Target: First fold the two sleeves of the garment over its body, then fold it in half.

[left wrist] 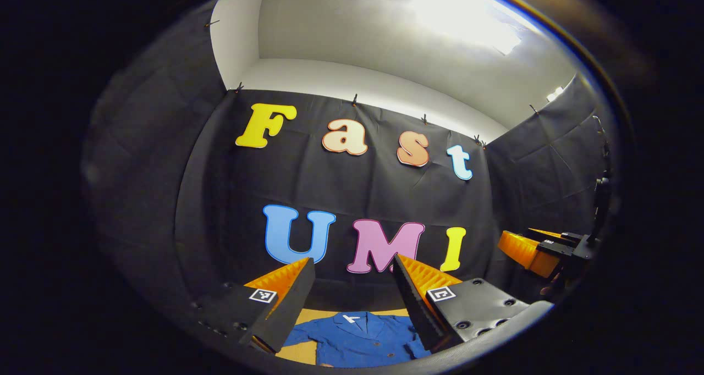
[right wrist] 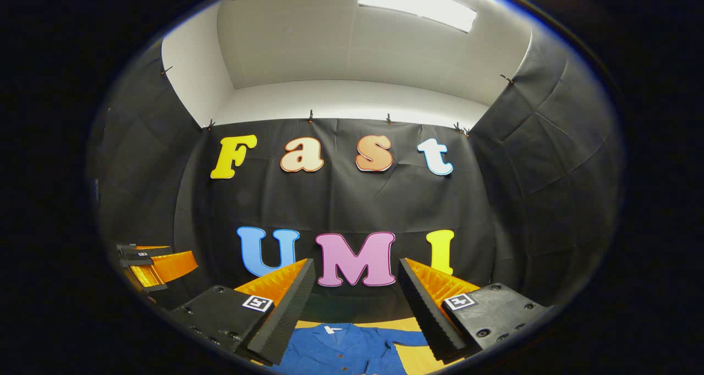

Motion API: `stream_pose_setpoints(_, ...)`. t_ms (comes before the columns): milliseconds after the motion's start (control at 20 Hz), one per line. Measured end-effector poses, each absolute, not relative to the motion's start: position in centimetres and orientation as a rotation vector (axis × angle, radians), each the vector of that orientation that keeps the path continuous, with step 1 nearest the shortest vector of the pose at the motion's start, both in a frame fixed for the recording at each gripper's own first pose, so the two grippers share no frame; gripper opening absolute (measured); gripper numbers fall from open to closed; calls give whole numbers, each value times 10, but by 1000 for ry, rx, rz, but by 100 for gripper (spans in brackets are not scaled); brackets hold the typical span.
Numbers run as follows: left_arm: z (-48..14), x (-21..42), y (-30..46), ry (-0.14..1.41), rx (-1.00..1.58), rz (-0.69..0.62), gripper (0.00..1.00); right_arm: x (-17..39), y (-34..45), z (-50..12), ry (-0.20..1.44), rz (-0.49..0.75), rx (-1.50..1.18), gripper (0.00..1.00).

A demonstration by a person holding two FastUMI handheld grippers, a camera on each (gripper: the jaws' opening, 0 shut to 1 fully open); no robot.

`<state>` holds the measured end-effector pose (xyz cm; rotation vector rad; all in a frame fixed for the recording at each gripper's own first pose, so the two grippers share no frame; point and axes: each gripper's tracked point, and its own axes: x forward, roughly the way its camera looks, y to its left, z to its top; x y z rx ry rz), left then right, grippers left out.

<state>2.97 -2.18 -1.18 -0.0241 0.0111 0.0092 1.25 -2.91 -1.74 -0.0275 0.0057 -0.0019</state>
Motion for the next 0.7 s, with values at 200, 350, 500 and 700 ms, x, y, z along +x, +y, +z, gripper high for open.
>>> stream_pose_setpoints(200,-21,38,-20,22,-39,29,81,18,-37,-36,30,6,-24,96)
stream_pose_setpoints(350,-27,46,-23,34,-60,31,81,32,-56,-66,81,-20,-47,96)
stream_pose_setpoints(500,-42,54,-28,70,-62,20,81,52,-90,-104,142,-80,-83,96)
stream_pose_setpoints(700,-58,71,-34,122,-51,10,82,82,-153,-173,308,-189,-84,96)
